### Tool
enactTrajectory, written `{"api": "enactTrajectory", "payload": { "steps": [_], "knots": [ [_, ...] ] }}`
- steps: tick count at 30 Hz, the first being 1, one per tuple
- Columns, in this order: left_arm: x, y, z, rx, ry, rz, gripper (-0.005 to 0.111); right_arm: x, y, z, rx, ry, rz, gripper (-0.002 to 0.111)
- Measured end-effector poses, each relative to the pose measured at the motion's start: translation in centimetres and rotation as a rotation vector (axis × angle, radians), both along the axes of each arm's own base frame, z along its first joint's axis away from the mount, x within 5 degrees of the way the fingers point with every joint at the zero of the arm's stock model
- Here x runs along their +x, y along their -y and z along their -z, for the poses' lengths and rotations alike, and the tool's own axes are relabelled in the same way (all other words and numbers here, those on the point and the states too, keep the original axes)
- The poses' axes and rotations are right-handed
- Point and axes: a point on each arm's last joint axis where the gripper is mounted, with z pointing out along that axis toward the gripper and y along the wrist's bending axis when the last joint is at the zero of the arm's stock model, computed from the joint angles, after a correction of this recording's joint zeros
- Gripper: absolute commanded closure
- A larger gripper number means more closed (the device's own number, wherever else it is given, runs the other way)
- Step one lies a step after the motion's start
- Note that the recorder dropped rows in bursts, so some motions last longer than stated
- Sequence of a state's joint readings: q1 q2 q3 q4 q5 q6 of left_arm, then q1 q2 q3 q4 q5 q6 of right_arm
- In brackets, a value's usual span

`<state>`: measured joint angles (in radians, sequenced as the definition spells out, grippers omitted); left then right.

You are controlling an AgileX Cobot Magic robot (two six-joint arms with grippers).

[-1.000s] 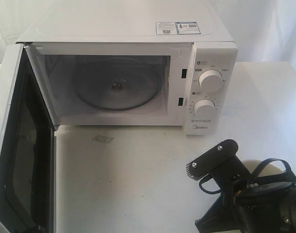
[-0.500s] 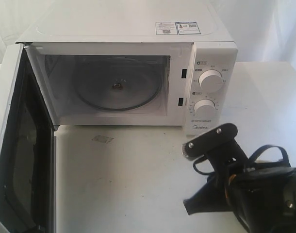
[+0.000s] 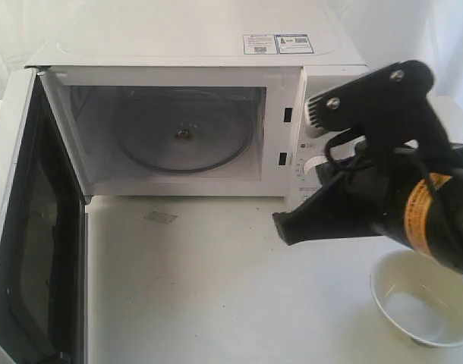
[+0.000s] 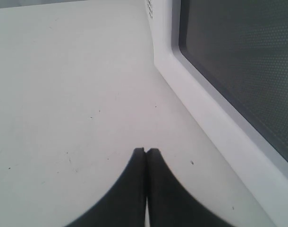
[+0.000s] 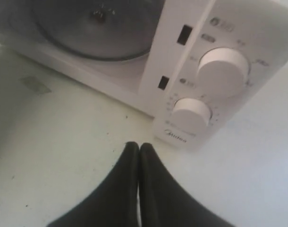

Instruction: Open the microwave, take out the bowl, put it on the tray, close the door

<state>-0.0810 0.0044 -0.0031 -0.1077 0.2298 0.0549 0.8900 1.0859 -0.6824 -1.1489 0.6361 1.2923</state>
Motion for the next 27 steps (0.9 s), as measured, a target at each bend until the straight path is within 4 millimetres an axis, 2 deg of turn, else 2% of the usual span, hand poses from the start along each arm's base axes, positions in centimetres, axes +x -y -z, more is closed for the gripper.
{"api": "enactTrajectory", "payload": {
  "steps": [6,12,17,23,27],
  "knots": [
    [0.0,0.0,0.0,0.0,0.0,0.0,0.107,-2.1,4.1,-1.4,0.062,0.11,0.122,0.108],
    [0.0,0.0,0.0,0.0,0.0,0.0,0.107,-4.8,7.5,-1.1,0.188,0.151,0.168,0.108],
    [0.1,-0.1,-0.4,-0.004,0.046,-0.008,0.107,-6.3,9.2,-0.6,0.24,0.114,0.181,0.108],
    [0.6,-0.4,-2.4,-0.014,0.273,-0.047,0.107,-7.0,10.1,-0.5,0.206,0.108,0.171,0.108],
    [0.6,-0.6,-3.5,0.062,0.402,-0.055,0.107,-7.1,10.1,-0.5,0.204,0.107,0.169,0.108]
  ]
}}
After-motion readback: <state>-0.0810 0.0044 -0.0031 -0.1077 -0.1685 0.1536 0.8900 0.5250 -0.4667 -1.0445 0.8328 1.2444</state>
